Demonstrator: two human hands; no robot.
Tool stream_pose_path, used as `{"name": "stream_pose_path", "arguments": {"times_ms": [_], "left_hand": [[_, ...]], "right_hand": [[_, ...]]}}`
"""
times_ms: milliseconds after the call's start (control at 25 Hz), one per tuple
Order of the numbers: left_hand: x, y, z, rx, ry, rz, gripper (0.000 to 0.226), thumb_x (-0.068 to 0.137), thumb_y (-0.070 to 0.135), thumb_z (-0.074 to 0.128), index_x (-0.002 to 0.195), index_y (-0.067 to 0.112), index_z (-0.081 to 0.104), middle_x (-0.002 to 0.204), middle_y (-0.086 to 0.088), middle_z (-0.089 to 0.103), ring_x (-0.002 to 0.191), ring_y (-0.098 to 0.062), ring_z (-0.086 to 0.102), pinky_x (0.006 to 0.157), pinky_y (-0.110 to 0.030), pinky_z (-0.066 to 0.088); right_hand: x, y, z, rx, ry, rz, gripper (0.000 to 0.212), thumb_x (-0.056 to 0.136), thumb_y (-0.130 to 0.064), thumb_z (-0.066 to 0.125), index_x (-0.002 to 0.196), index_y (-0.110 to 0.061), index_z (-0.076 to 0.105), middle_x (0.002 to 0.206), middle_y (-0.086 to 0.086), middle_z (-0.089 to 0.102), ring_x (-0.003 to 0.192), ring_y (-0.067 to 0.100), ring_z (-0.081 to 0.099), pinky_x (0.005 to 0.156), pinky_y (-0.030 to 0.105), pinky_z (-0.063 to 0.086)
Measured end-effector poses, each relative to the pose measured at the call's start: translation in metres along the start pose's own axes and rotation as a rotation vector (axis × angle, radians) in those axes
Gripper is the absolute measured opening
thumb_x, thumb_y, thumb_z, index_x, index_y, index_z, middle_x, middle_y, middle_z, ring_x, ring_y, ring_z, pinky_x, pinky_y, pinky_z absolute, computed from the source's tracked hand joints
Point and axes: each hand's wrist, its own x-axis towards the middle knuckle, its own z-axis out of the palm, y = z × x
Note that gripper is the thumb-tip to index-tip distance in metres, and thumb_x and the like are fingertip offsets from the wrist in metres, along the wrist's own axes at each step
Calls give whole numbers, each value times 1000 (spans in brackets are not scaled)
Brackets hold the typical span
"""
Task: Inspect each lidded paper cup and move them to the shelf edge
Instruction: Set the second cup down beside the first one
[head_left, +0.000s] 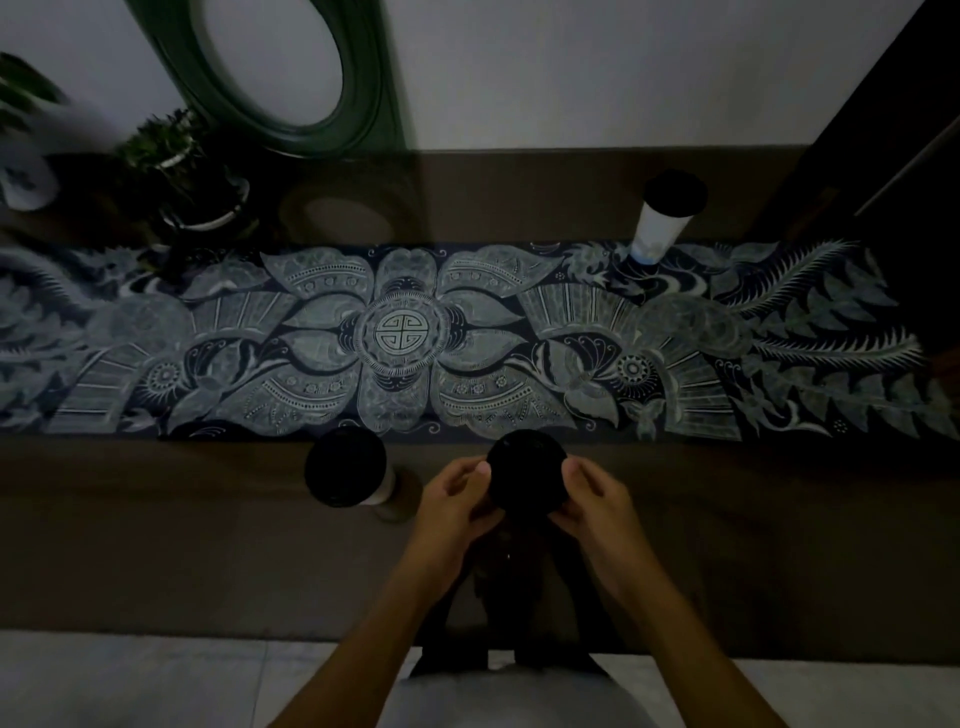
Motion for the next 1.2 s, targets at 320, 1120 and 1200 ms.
{"name": "stream_pose_path", "arguments": {"times_ms": [320, 1120, 1200], "left_hand": [[4, -13, -3, 62, 24, -3, 16, 101, 18, 58, 109, 12, 70, 105, -6, 78, 111, -30, 70, 94, -48, 57], [16, 109, 18, 1030, 163, 884, 73, 90, 57, 56, 156, 36, 30, 169, -2, 15, 156, -24, 12, 118, -48, 24], [20, 138, 29, 1137, 212, 1044, 79, 89, 59, 56, 157, 28, 29, 169, -10, 16, 156, -30, 8, 119, -56, 23]], "right_hand": [[12, 21, -6, -6, -5, 31, 28, 85, -44, 65, 106, -29, 76, 116, 2, 75, 114, 24, 69, 93, 43, 59], [16, -111, -4, -1089, 288, -723, 81, 93, -72, 33, 159, -35, 4, 171, -4, 2, 157, 21, -1, 122, 48, 3], [17, -136, -3, -1179, 364, -820, 83, 92, -72, 32, 159, -34, 1, 171, -4, -3, 157, 24, -6, 121, 47, -3]]}}
